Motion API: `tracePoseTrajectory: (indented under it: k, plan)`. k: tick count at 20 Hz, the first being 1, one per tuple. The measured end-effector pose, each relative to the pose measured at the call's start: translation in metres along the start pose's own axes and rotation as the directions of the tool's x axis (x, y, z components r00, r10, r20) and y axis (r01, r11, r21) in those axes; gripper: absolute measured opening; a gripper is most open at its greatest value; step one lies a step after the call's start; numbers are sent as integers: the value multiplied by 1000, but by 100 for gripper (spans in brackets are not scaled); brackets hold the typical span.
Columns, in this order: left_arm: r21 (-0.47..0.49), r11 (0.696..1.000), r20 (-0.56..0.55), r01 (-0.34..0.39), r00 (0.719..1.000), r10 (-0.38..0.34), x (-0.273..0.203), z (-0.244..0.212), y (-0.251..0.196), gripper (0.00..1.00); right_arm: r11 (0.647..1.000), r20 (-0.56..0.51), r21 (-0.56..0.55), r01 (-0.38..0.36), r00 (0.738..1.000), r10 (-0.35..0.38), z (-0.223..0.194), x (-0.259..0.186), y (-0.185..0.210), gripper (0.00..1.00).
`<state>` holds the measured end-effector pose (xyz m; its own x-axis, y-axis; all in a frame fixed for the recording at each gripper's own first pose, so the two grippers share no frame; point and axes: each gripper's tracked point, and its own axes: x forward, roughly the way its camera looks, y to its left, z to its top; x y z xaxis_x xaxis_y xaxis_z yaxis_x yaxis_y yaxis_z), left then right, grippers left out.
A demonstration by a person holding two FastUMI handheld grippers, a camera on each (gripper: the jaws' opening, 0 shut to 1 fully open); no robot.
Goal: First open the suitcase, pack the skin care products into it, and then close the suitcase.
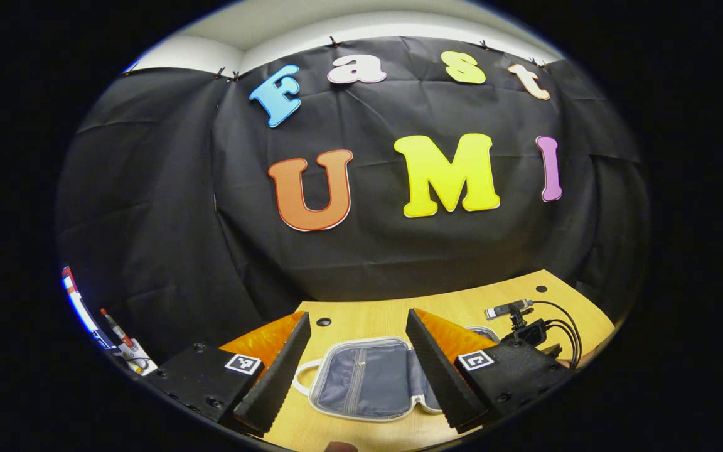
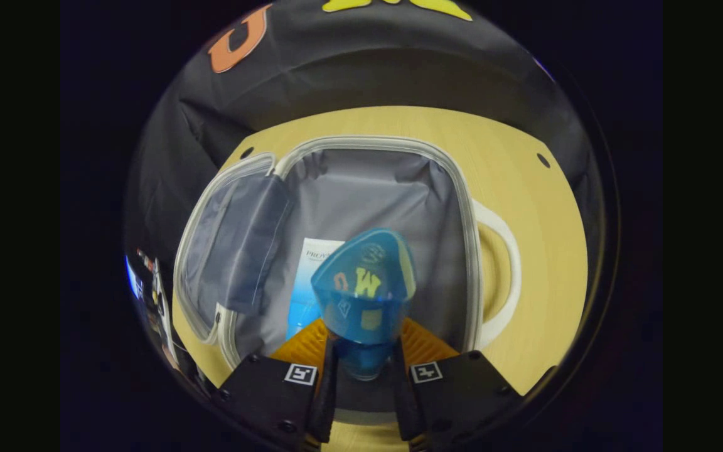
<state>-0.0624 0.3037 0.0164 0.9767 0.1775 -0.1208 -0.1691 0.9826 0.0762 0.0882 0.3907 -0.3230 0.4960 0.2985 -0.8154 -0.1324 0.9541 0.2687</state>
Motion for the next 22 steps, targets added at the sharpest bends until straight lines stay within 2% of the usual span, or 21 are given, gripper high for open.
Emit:
tracePoseTrajectory:
  k: [3,5,9,14,18,19,20,21,22]
  plan:
    - [-3,1000,-9,-16,1000,16,5,-2,9,98,998,-81,39,48,996,-44,-7,15,-7,37]
    - [-2,1000,-10,-20,1000,20,9,-6,13,98,995,-69,81,50,997,-44,2,18,-4,37]
    - [-18,999,-59,-42,997,41,12,-28,28,98,993,-124,73,97,988,-87,2,19,-4,35]
    - [-41,996,-115,-77,991,72,14,-49,51,98,988,-159,111,103,984,-85,3,20,-3,41]
    - [-115,991,-117,-62,992,49,29,-69,78,98,986,-153,164,37,988,-12,8,18,7,50]
    - [-158,985,-132,-71,990,50,36,-80,90,98,983,-155,180,25,988,4,6,13,8,62]
    - [-220,973,-158,-75,987,40,42,-92,101,98,980,-139,197,0,990,28,9,5,12,65]
    - [-280,956,-180,-85,983,34,50,-104,113,99,978,-112,206,-25,993,49,14,-4,14,76]
    - [-333,939,-203,-91,979,23,60,-117,125,99,978,-74,205,-48,995,64,23,-18,14,76]
